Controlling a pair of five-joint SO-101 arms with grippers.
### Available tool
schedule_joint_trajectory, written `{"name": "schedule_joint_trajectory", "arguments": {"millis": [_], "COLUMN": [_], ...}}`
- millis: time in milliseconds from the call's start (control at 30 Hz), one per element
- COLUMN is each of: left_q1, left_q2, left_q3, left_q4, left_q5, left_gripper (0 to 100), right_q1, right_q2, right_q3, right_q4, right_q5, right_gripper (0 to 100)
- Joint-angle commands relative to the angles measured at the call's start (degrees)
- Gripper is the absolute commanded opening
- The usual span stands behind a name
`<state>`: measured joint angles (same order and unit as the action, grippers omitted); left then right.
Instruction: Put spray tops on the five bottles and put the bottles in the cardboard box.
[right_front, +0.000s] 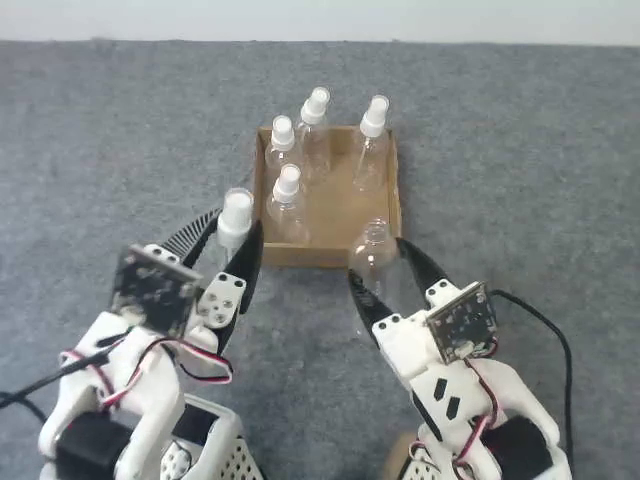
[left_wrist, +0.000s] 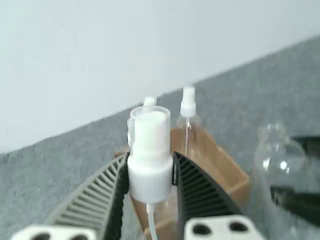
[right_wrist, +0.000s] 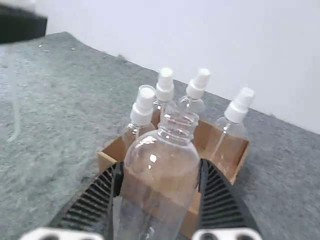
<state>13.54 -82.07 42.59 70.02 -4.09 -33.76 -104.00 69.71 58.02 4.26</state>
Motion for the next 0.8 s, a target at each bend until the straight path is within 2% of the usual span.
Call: {"name": "schedule_joint_trajectory", "arguments": {"millis": [0, 300, 767], "left_q1": [-0.2, -0.4, -0.3], "left_q2": [-1.5, -1.6, -1.6], "left_q3": [-2.8, -3.2, -3.3], "left_q4": [-5.8, -14.9, -26.6], "left_q5": [3.3, 7.9, 17.0], "left_gripper": [1, 1, 1], "right_q1": [-1.3, -1.4, -6.6], "right_q2": [0.0, 0.0, 0.0], "right_q3": [-0.6, 7.9, 17.8], "right_q4": [-0.4, -14.5, -32.2], "right_q5": [-0.2, -0.1, 0.0], "right_gripper": [4.1, 3.8, 3.8]}}
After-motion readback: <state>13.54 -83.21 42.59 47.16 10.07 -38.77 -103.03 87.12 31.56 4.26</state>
